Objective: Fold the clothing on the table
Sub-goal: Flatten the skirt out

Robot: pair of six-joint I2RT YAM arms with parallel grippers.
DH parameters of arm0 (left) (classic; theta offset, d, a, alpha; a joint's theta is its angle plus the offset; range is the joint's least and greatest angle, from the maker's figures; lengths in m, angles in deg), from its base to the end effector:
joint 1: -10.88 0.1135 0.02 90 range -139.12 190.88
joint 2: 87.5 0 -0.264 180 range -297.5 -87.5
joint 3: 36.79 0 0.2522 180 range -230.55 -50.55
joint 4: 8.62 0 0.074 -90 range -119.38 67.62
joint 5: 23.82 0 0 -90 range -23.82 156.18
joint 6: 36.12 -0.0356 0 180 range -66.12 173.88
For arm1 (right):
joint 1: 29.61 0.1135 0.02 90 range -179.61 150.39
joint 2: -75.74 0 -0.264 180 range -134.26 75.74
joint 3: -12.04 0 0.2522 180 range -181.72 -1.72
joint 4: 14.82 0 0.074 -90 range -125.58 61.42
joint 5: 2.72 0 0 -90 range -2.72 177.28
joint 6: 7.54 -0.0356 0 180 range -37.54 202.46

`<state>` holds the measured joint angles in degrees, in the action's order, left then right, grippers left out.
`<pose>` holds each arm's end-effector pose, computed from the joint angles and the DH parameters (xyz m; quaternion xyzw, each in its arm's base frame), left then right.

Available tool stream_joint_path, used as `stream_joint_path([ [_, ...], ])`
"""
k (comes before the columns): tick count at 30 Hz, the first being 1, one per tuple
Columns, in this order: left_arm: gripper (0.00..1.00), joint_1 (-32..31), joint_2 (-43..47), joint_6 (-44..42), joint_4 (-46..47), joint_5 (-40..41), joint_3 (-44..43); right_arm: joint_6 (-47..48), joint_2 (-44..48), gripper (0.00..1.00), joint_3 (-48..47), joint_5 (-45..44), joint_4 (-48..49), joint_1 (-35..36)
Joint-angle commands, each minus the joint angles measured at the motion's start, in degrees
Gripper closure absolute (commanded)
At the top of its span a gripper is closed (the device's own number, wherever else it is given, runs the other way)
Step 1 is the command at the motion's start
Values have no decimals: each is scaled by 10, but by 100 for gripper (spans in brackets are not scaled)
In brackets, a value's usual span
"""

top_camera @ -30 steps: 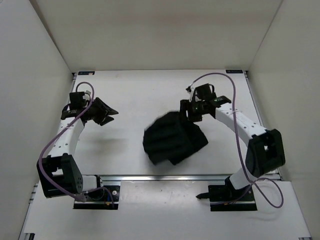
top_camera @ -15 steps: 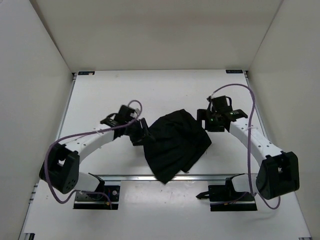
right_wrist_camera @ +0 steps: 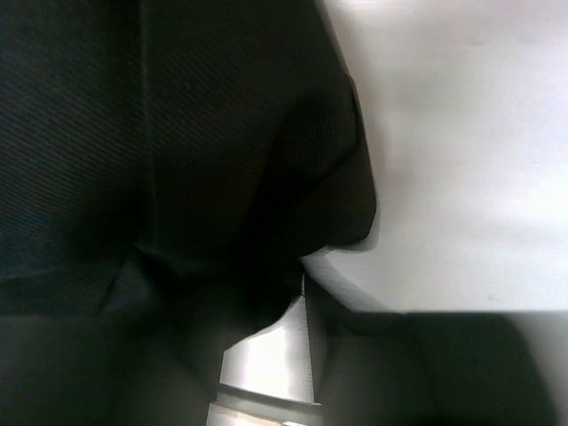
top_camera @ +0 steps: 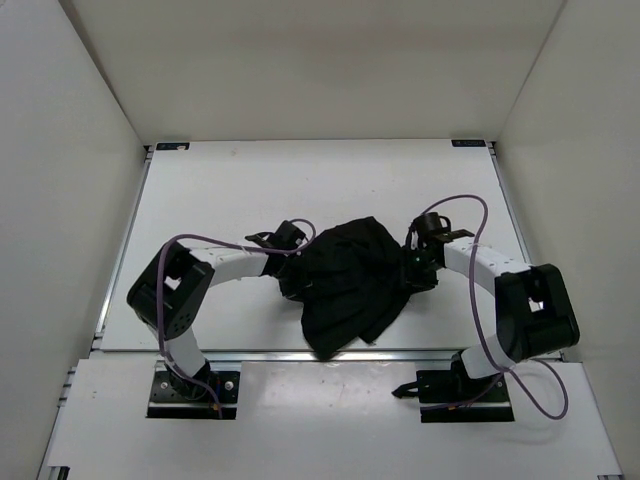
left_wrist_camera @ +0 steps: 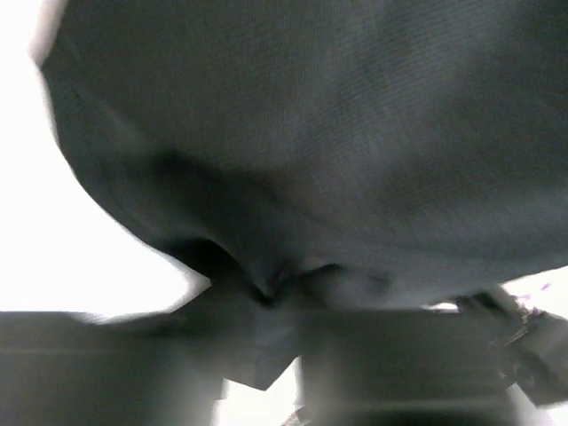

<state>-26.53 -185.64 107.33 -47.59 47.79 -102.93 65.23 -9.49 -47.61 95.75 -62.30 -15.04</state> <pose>0.2366 -0.1951 0.1393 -0.1097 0.9677 -0.2268 0.0022 0.2478 0.0698 0.1632 0.0120 0.9864 0.1105 0.1213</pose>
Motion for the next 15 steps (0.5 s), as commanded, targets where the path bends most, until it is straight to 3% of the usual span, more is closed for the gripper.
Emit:
stream_joint_path([
  [1,100,6,-36,-28,-9,52,-17,-24,-10,97,-12,31,43,19],
  [4,100,44,-41,-45,-14,44,-13,-17,-15,100,-24,53,36,28],
  [9,100,196,22,-114,-76,26,-45,31,15,100,-82,30,-54,-1],
  [12,100,271,45,-154,-125,-6,-102,60,59,100,-111,91,-67,-35],
  [15,100,305,72,-168,-146,-37,-159,81,109,100,-136,115,-71,-38],
])
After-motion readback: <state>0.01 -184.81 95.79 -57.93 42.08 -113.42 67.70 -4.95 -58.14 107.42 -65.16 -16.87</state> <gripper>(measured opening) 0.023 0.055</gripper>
